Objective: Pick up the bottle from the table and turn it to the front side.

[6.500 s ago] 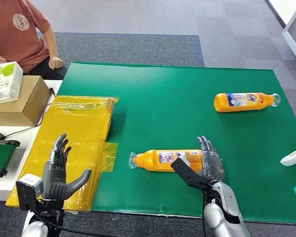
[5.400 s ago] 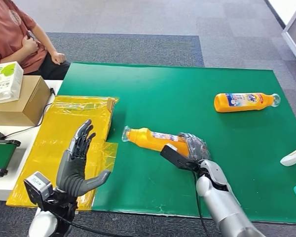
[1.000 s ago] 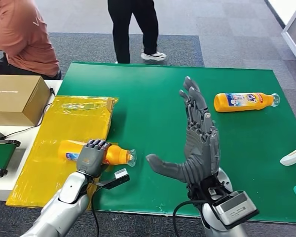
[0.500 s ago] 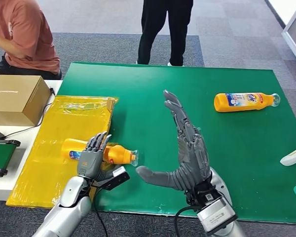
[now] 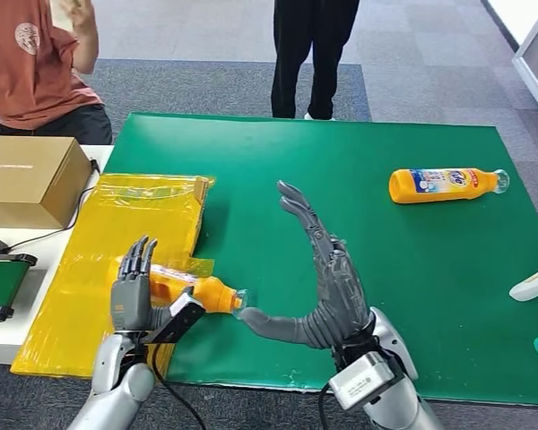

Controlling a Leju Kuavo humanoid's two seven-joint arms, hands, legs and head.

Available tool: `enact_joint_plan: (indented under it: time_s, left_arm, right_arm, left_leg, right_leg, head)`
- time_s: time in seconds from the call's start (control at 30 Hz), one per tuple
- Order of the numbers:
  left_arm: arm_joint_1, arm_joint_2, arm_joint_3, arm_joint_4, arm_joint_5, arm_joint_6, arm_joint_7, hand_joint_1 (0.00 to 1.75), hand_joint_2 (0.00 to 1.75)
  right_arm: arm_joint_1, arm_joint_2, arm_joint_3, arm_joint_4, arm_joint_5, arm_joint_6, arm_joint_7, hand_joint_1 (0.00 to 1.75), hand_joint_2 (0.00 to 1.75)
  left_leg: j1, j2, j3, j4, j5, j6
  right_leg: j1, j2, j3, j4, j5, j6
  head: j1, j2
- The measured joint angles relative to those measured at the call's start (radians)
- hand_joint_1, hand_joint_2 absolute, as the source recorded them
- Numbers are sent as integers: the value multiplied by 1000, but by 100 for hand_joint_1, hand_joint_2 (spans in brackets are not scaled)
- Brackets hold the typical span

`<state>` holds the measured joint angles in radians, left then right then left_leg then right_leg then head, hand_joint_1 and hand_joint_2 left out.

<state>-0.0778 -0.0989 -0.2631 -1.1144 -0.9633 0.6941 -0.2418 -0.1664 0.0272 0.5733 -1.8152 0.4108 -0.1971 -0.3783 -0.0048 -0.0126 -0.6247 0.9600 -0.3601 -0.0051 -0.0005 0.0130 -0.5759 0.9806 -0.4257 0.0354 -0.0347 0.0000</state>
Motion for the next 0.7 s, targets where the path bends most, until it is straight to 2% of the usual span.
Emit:
enact_joint_plan:
  time_s: [0.17, 0.3, 0.43, 0.57, 0.7]
  left_arm:
    - [35, -44, 93, -70, 61, 2, -107, 0, 0]
    - [60, -71, 141, -151, 176, 2, -178, 0, 0]
    - [101, -84, 143, -273, 394, -29, -215, 0, 0]
    - [148, -85, 123, -400, 586, -129, -218, 0, 0]
    - [192, -77, 91, -502, 825, -318, -200, 0, 175]
  right_arm:
    - [7, -4, 3, 17, 9, -8, 4, 0, 175]
    - [11, -7, 8, 27, 14, -17, 8, 0, 175]
    - [22, -11, 8, 34, 21, -31, 12, 0, 175]
    - [35, -15, 8, 35, 30, -44, 15, 0, 175]
    - [44, -18, 7, 35, 34, -57, 15, 0, 175]
  left_leg:
    - [0, 0, 0, 0, 0, 0]
    - [0, 0, 0, 0, 0, 0]
    - [0, 0, 0, 0, 0, 0]
    - [0, 0, 0, 0, 0, 0]
    - [0, 0, 0, 0, -1, 0]
  right_leg:
    - [0, 0, 0, 0, 0, 0]
    - [0, 0, 0, 0, 0, 0]
    - [0, 0, 0, 0, 0, 0]
    - [0, 0, 0, 0, 0, 0]
    - [0, 0, 0, 0, -1, 0]
  head:
    - [0, 0]
    - [0, 0]
    - [0, 0]
    - [0, 0]
    - [0, 0]
